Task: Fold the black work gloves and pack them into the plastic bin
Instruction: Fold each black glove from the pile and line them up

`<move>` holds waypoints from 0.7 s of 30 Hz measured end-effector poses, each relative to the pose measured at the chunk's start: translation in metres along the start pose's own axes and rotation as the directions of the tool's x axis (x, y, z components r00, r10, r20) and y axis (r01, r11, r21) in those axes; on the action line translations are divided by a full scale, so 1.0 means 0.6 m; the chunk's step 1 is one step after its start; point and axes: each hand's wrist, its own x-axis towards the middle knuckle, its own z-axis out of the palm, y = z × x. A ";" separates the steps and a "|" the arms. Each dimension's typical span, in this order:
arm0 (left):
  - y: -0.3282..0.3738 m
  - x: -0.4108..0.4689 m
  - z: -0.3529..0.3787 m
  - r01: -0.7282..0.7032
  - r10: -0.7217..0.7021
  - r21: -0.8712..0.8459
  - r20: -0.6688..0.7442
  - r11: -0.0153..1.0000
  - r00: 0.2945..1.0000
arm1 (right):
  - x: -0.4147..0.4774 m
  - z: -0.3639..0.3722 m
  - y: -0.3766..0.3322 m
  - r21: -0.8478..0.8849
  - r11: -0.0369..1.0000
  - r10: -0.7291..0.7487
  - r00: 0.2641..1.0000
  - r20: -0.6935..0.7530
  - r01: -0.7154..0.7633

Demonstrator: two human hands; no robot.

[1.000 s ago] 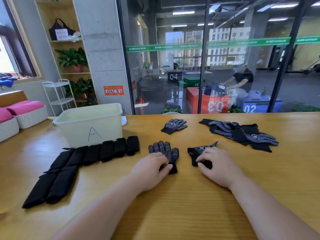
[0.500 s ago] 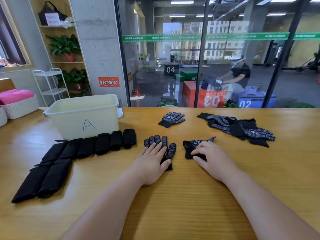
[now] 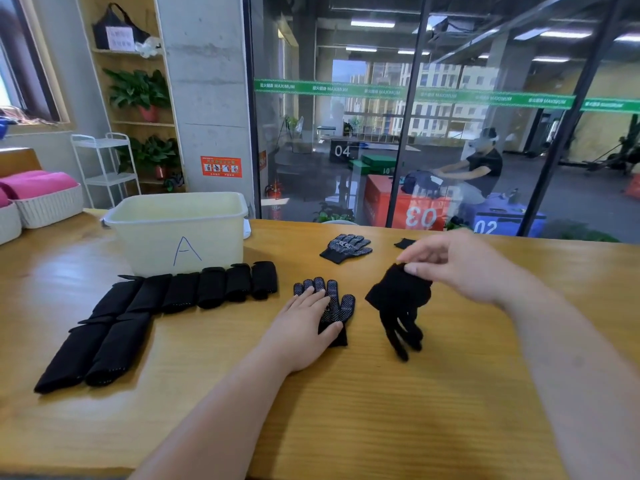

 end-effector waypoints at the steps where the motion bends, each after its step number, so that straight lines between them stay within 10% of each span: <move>1: 0.000 -0.001 0.000 0.000 0.000 -0.003 -0.005 1.000 1.000 | 0.007 -0.019 -0.018 0.018 1.000 0.002 0.999 0.043 -0.003; 13: -0.002 -0.003 -0.003 0.001 -0.002 -0.028 -0.023 1.000 1.000 | 0.071 -0.037 -0.033 -0.219 0.972 -0.144 0.953 -0.268 0.085; 21: 0.005 -0.007 -0.009 0.035 -0.035 -0.032 -0.001 0.999 0.999 | -0.024 0.143 0.077 -0.311 0.950 0.058 0.967 0.246 0.022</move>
